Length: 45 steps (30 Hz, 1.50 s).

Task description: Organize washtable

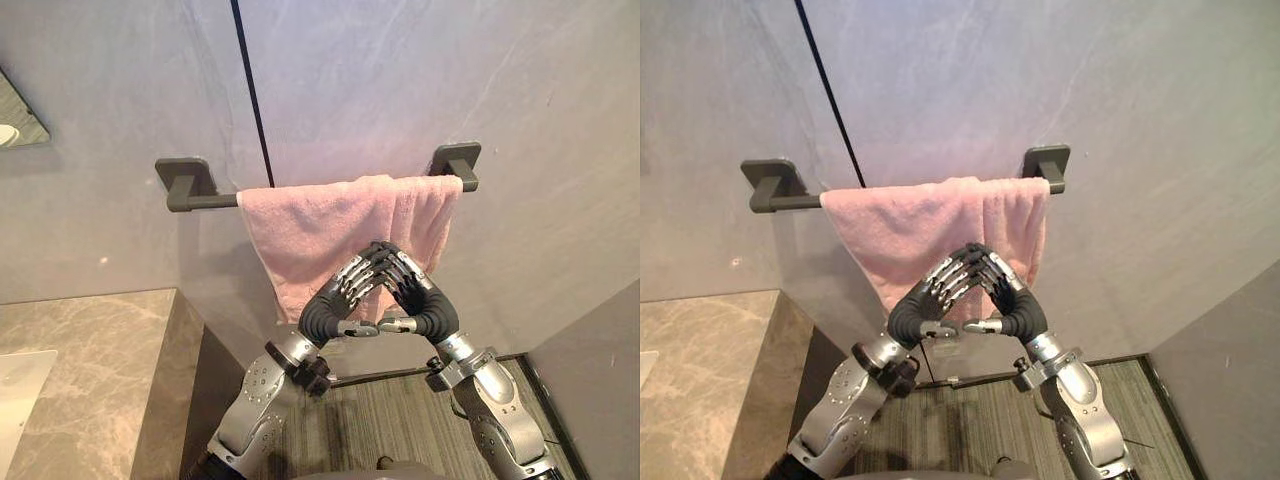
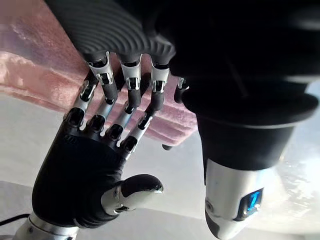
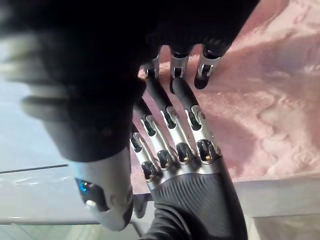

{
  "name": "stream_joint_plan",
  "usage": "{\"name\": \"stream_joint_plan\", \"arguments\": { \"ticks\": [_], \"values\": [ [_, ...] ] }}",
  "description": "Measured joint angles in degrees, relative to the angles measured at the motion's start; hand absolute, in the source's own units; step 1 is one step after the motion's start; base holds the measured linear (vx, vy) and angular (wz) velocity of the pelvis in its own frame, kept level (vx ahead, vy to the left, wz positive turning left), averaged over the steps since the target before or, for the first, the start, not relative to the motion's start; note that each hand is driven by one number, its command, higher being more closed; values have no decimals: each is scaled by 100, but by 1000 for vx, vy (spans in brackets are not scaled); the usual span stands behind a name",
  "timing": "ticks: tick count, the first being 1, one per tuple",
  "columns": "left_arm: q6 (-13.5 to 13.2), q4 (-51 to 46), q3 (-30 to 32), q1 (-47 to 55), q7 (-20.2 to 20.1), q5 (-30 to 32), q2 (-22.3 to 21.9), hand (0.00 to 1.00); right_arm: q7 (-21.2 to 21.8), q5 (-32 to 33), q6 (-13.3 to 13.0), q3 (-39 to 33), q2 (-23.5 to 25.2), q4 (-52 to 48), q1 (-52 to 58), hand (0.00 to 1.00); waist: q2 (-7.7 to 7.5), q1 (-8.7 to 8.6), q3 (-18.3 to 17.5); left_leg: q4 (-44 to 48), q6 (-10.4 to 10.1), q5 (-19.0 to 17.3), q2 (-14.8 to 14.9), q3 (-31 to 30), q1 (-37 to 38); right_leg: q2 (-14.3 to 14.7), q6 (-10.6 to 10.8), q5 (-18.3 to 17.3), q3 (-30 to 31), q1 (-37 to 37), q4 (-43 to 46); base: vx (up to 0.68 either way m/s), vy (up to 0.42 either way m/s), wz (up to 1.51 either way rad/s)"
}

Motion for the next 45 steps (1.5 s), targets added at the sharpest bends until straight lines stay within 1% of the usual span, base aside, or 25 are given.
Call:
{"name": "stream_joint_plan", "arguments": {
  "ticks": [1,2,7,8,11,13,17,20,24,26,30,35,40,45],
  "values": [
    [2,308,112,-104,258,276,-158,0,-137,-458,39,38,105,366,-62,0,-8,1,0,-31,17,28,-7,-25,-10,-15,0,0,-22,-5,0,-99,-89,7],
    [1,363,151,-117,349,369,-201,0,-143,-493,46,38,107,426,-83,0,-16,0,-5,-52,17,41,-9,-31,-8,-16,0,0,-24,-10,1,-93,-83,6],
    [-3,437,258,-146,418,492,-256,0,-161,-630,53,35,186,575,-126,0,-40,1,-18,-75,18,52,-11,-41,-10,-15,0,0,-39,-15,-4,-19,-21,1],
    [-9,536,282,-222,576,623,-300,0,-231,-689,53,37,200,629,-171,0,-48,1,-23,-81,25,60,-15,-55,-14,-19,0,-1,-54,-15,-5,-32,-32,7],
    [-10,728,391,-420,840,784,-349,0,-387,-698,53,26,205,869,-356,0,-81,-6,-42,-155,29,128,-54,-113,-22,-25,0,0,-117,-22,-10,-38,-33,11],
    [-18,812,526,-505,948,889,-371,0,-423,-700,50,-24,209,977,-431,0,-90,-5,-46,-245,26,191,-58,-176,-33,-33,-3,1,-138,-23,-47,-35,-33,14],
    [-23,1047,750,-506,1122,935,-368,0,-527,-756,50,-103,225,1105,-590,0,-95,-2,-45,-269,23,195,-26,-174,-33,-25,-8,4,-137,-24,-69,-24,-44,1],
    [-32,1257,934,-543,1262,1021,-337,0,-619,-758,44,-290,266,1211,-636,0,-148,-1,-71,-275,23,195,-27,-173,-73,-24,-9,5,-143,-48,-95,-7,-21,1],
    [-56,1481,1234,-554,1466,1166,-289,0,-621,-757,44,-447,325,1237,-663,0,-202,-4,-98,-275,22,195,-23,-162,-129,-21,-18,11,-135,-108,-107,-3,-38,-1],
    [-58,1573,1393,-555,1508,1196,-284,0,-632,-757,44,-497,324,1251,-742,0,-209,-13,-97,-275,22,195,-23,-161,-136,-20,-20,13,-133,-110,-122,-14,-37,-1],
    [-64,1651,1460,-554,1601,1278,-282,0,-635,-757,32,-568,356,1434,-799,0,-211,-3,-99,-274,22,195,-12,-163,-156,-11,-27,17,-135,-124,-130,-32,-39,1],
    [-77,1770,1909,-541,1674,1281,-286,0,-663,-753,32,-972,422,1495,-797,0,-215,-8,-97,-274,21,194,-7,-156,-166,-3,-30,19,-124,-139,-131,-34,-39,-1],
    [-119,1770,2173,-471,1731,1317,-291,0,-772,-682,31,-1192,437,1509,-795,0,-225,-4,-100,-275,21,194,-6,-168,-167,-4,-31,20,-139,-124,-152,-18,-28,1],
    [-128,1767,2669,-395,1772,1328,-408,0,-869,-606,12,-1623,708,1505,-745,0,-229,0,-100,-281,21,195,-9,-186,-162,-4,-30,21,-170,-106,-156,-28,-42,2]
  ]
}}
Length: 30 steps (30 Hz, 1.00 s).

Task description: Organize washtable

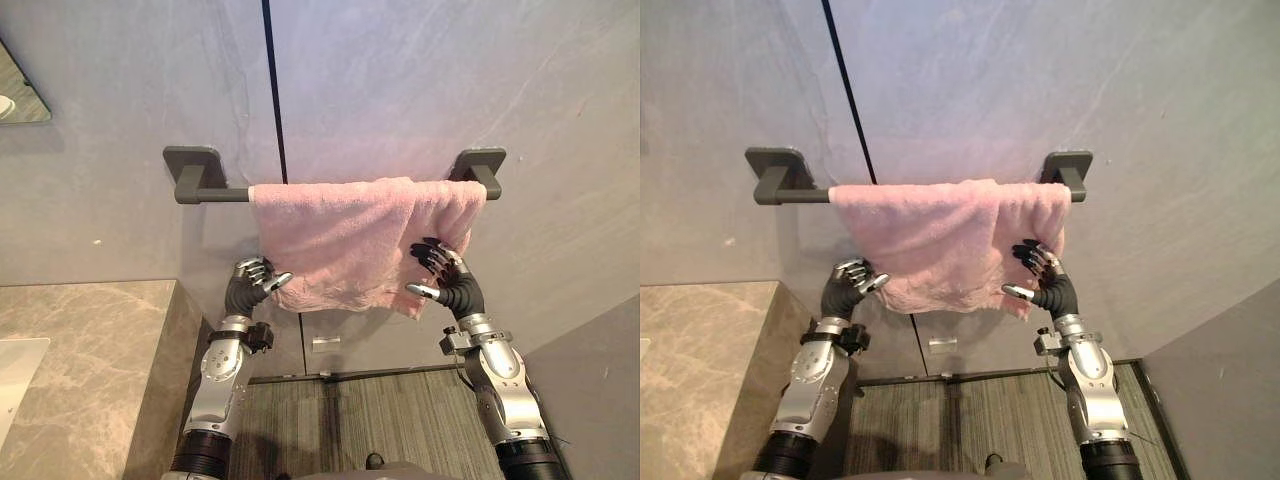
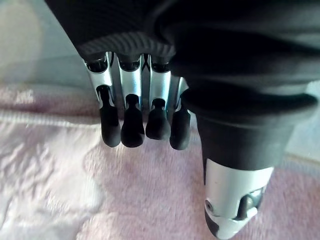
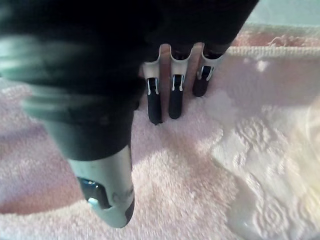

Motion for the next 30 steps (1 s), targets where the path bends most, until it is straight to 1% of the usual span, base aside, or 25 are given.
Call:
{"name": "stream_joint_plan", "arguments": {
  "ticks": [6,11,14,17,20,21,24,26,30],
  "values": [
    [-4,-62,368,131,94,45,-46,0,-10,30,-77,-358,193,-151,254,0,-9,5,-6,-4,0,0,-4,-27,0,-5,0,0,-31,11,-1,-2,-2,1],
    [-14,-300,655,378,86,44,-223,0,-134,27,-87,-805,289,-411,564,0,-8,0,-6,-6,0,0,-6,-31,-1,-8,1,0,-34,10,-2,0,0,0],
    [-17,-420,812,542,81,41,-241,0,-176,28,-102,-1081,377,-572,707,0,-7,-11,-6,-5,-1,-1,-6,-34,-1,-8,1,-1,-36,9,-2,0,0,0],
    [-20,-435,964,602,69,41,-345,0,-251,27,-104,-1323,405,-573,866,0,-6,-2,-7,-5,-1,-1,-7,-38,-4,-10,1,-1,-40,10,-2,0,0,0],
    [-22,-507,1034,776,62,42,-387,0,-264,16,-104,-1415,458,-579,952,0,-3,-18,-8,-5,-2,-2,-6,-41,-9,-10,1,-1,-43,6,-5,0,0,0],
    [-21,-512,1043,887,47,41,-447,0,-278,-3,-103,-1555,553,-676,1103,0,2,-10,-11,-5,-3,-3,-5,-47,-18,-9,2,-1,-51,3,-8,0,0,0],
    [-19,-514,1133,1102,10,38,-482,0,-286,-97,-117,-1616,622,-825,1306,0,5,-15,-10,-5,-4,-4,-3,-48,-29,-9,2,-2,-52,-5,-10,0,0,0],
    [-16,-504,1139,1241,-67,34,-499,0,-306,-280,-117,-1676,643,-822,1438,0,7,-9,-9,-5,-4,-5,-6,-51,-37,-12,4,-3,-56,-11,-11,0,0,0],
    [-5,-275,1196,1481,-91,34,-549,0,-401,-614,-116,-1728,731,-679,1685,0,19,-3,-7,-5,-4,-6,-7,-60,-57,-15,6,-5,-66,-24,-11,0,0,0]
  ]
}}
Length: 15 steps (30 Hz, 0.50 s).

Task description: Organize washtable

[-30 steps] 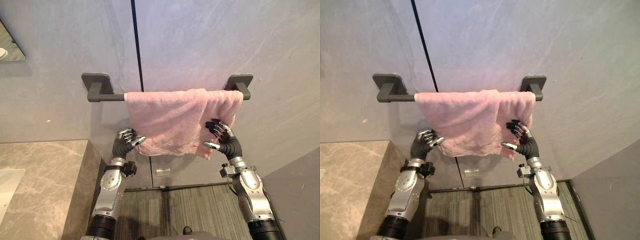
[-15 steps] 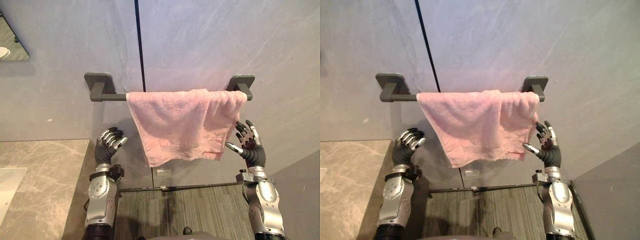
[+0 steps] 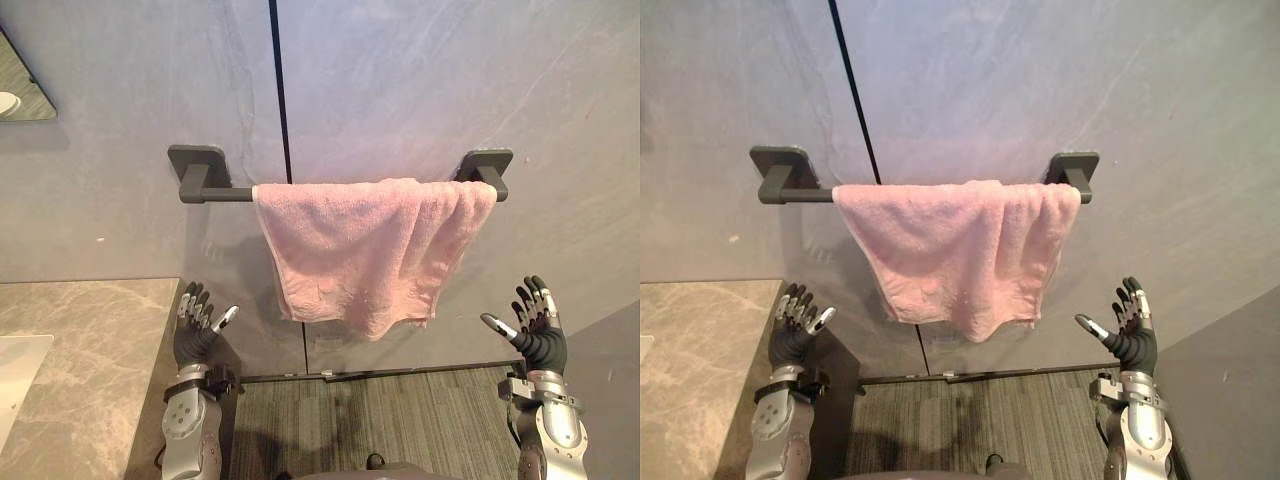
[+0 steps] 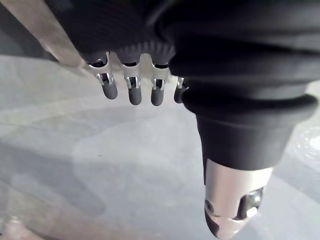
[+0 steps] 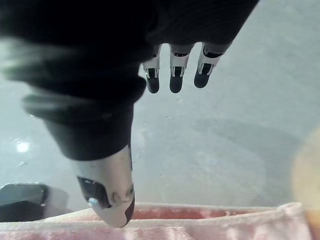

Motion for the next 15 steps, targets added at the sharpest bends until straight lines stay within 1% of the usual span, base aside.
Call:
{"name": "stream_joint_plan", "arguments": {
  "ticks": [4,7,9,12,15],
  "values": [
    [65,399,2,268,-103,11,-114,0,-46,-314,40,23,20,701,188,0,26,15,-8,0,0,0,3,20,-58,-1,2,-2,3,-68,21,0,0,0],
    [170,620,4,421,-110,38,-125,0,-110,-397,47,65,88,943,365,0,50,25,-5,1,-4,-2,19,78,-49,-9,3,-7,1,-68,47,0,0,0],
    [191,769,18,456,-116,175,-124,0,-110,-438,48,74,110,1115,448,0,51,35,-4,3,-8,-4,28,93,-50,-20,6,-14,-25,-68,83,0,0,0],
    [239,1204,3,458,-119,466,-100,0,-116,-575,50,293,100,1622,498,0,65,74,-13,22,-16,-8,43,148,17,-26,-32,-94,-46,-65,236,-43,-20,-4],
    [248,1532,-19,475,-119,696,-101,0,-101,-619,95,483,106,2046,594,0,127,168,-63,38,-32,-19,59,177,53,-25,-29,-178,-52,-87,374,-61,-35,-2]
  ]
}}
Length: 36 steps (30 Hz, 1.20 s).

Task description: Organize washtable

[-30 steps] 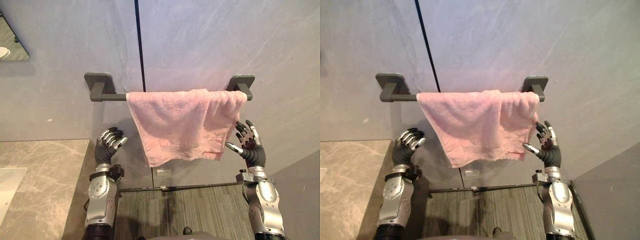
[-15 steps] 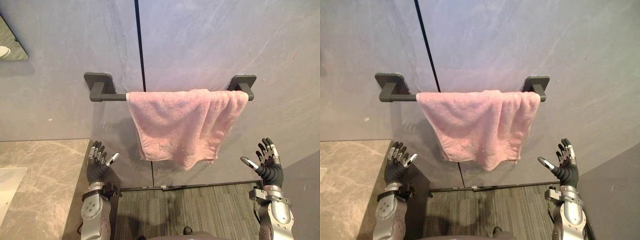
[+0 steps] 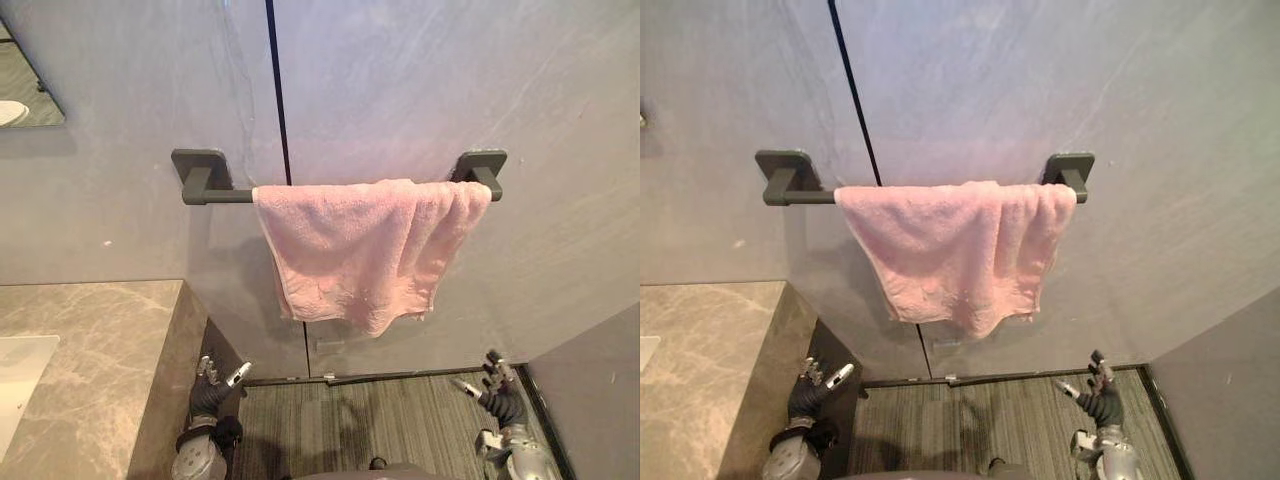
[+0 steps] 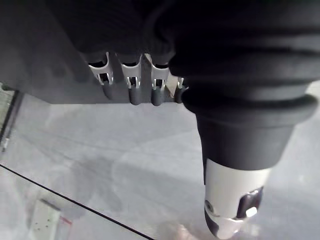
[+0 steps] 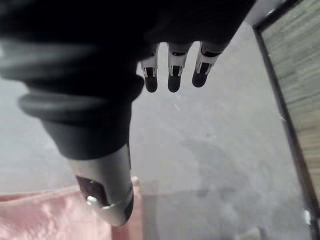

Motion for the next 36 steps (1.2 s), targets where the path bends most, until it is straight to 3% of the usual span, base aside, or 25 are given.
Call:
{"name": "stream_joint_plan", "arguments": {
  "ticks": [6,10,20,36],
  "values": [
    [30,824,1,28,13,149,32,0,8,-98,77,21,-7,820,20,0,95,60,-66,7,-15,0,47,37,-4,28,-30,-77,-7,-93,171,-43,-38,0],
    [113,1255,-1,-16,13,249,33,0,10,-99,177,23,-14,1291,-17,0,95,154,-70,-11,-20,3,51,43,-1,34,-33,-81,-6,-99,168,-4,-11,0],
    [125,2164,-65,-39,15,654,43,0,1,-154,190,35,-17,2155,-177,0,84,172,-73,-19,-23,3,41,58,77,31,-31,-82,11,-73,156,0,0,0],
    [119,2400,-82,-109,21,682,51,0,-15,-212,190,282,-124,2525,-365,0,41,204,-23,-17,-50,-14,51,86,76,57,-31,-82,69,-95,152,-25,-10,-1]
  ]
}}
